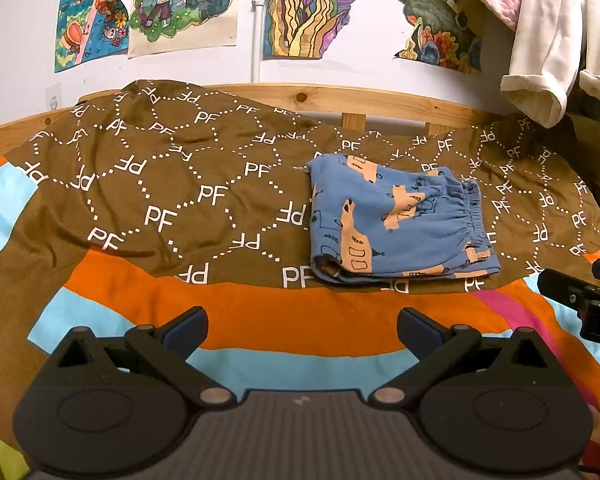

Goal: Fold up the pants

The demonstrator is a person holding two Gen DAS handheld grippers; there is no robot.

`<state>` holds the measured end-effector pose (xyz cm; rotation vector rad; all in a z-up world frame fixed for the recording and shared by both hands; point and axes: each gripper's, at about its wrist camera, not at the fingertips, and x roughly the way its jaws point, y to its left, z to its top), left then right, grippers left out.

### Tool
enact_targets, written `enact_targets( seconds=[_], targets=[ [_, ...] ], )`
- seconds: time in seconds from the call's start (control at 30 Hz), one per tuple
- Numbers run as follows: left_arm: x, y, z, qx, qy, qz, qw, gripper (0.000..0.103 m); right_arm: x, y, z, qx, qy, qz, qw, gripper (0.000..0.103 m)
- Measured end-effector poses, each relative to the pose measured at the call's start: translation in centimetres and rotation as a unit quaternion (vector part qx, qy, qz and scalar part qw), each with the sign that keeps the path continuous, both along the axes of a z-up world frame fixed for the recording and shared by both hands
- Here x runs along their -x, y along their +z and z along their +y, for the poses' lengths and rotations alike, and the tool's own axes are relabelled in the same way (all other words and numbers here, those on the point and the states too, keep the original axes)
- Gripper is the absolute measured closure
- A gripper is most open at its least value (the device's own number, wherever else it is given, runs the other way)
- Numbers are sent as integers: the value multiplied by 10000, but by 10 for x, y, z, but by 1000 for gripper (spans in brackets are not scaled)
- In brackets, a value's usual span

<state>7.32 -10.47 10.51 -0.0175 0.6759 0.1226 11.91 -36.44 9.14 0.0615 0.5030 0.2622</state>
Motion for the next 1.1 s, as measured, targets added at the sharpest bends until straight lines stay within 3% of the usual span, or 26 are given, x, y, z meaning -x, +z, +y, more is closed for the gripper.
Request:
enact_targets(
  seconds=[1.1],
  targets=[
    [1, -3, 0, 68, 58, 52, 9999, 0, 0, -4, 1, 34, 31, 51, 10000, 1]
  ],
)
